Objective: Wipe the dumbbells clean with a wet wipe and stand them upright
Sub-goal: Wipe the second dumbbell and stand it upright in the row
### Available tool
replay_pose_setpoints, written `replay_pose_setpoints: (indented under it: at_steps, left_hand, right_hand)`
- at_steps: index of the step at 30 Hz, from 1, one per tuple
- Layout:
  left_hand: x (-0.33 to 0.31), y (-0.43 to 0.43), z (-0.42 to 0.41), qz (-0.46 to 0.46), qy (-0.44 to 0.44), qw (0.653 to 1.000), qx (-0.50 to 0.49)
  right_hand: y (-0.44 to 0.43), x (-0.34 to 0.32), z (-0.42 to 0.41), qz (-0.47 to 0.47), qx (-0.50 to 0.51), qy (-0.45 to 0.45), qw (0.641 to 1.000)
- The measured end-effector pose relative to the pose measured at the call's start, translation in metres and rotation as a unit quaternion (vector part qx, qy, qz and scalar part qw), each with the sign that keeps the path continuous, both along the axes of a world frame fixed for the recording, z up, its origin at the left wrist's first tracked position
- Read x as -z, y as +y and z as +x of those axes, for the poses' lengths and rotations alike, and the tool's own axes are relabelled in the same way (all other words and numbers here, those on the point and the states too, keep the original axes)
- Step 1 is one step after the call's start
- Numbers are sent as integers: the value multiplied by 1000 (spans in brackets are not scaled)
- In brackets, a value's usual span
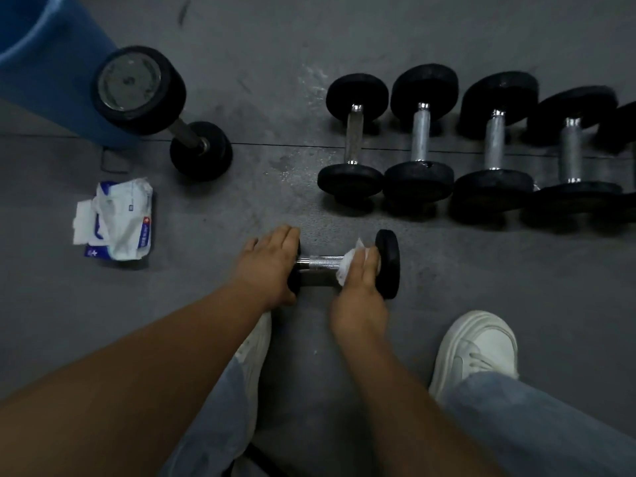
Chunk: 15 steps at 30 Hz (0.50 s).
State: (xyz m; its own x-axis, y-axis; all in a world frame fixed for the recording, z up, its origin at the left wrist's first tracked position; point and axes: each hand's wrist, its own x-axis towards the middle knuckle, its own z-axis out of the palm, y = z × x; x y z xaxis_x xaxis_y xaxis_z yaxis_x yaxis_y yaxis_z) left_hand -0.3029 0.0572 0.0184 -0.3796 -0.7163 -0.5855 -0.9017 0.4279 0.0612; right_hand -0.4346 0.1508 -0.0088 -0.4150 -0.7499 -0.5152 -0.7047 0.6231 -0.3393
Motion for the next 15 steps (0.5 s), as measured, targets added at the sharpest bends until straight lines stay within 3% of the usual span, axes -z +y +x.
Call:
replay_pose_setpoints:
  at_steps: [2, 6, 8, 10, 13, 14, 15]
  left_hand:
    - [0, -1, -1, -3, -4, 1000, -1]
    - [-1, -3, 0, 8, -11, 1000, 0]
    - [-3, -1, -1, 9, -5, 1000, 3]
    - [-4, -2, -3, 3, 3, 1000, 2]
    - [-4, -8, -2, 12, -5, 1000, 5]
    - [-4, -9, -2, 16, -8, 1000, 8]
    - [-4, -9, -2, 18, -9, 1000, 7]
  right_hand:
    - [24, 1, 11, -10, -41, 15, 999]
    - [-15, 16, -1, -14, 19, 11, 1000]
    - [-24, 16, -11, -1, 0, 5, 1000]
    - [-14, 12, -17, -100, 14, -58, 993]
    - [12, -2, 3, -222, 173, -225, 933]
    - [21, 0, 16, -199, 305, -284, 887]
    - [25, 0, 28, -158, 465, -362, 793]
